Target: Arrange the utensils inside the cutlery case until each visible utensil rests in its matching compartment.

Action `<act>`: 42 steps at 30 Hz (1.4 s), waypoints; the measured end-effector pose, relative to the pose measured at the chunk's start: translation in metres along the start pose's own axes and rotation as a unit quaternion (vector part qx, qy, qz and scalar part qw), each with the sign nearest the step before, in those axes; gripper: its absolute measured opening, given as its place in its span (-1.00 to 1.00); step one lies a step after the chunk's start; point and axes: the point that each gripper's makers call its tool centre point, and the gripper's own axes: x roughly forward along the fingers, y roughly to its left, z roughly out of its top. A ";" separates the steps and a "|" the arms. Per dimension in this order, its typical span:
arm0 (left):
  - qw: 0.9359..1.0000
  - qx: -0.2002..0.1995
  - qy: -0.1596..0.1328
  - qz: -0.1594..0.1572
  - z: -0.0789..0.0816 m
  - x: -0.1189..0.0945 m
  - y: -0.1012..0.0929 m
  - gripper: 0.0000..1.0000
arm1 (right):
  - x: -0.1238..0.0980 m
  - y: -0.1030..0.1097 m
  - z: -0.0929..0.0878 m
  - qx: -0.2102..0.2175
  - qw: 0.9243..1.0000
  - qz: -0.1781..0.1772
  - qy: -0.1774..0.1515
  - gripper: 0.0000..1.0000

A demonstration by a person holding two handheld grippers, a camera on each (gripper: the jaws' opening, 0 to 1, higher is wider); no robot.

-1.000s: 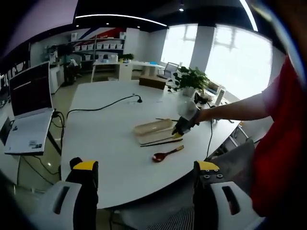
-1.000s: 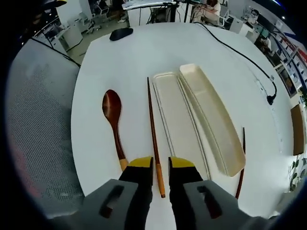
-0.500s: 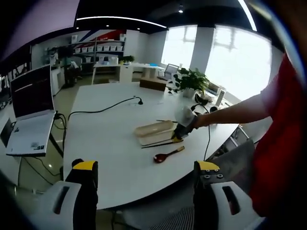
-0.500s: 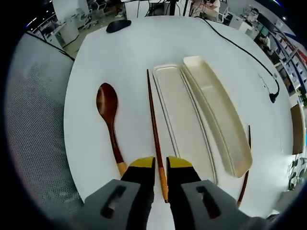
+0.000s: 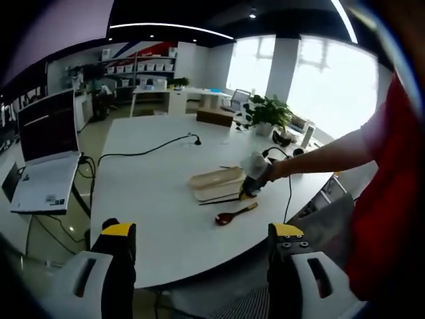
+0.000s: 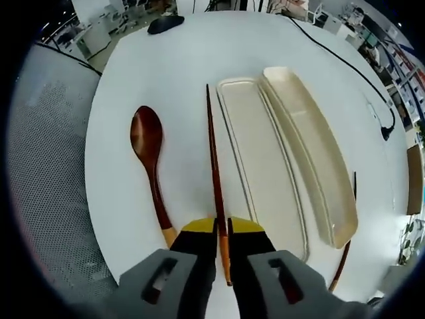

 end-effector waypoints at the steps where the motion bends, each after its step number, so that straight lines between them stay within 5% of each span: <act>1: 1.000 -0.001 0.001 -0.001 -0.001 0.001 -0.001 0.68 | 0.000 0.000 0.000 -0.017 1.000 -0.006 0.003 -0.98; 12: 1.000 0.013 -0.009 -0.007 0.010 0.005 -0.008 0.67 | 0.000 -0.001 -0.004 -0.076 0.997 -0.002 0.029 -1.00; 30: 1.000 0.011 -0.013 -0.001 0.007 0.002 -0.004 0.65 | -0.030 -0.015 0.010 -0.087 0.995 -0.041 -0.035 -1.00; 39: 1.000 0.010 -0.014 -0.003 0.007 0.002 -0.005 0.65 | -0.040 -0.021 0.024 -0.124 0.988 -0.064 -0.065 -1.00; 42: 1.000 0.009 -0.014 -0.002 0.007 0.002 -0.005 0.65 | -0.038 -0.023 0.023 -0.136 0.987 -0.065 -0.053 -1.00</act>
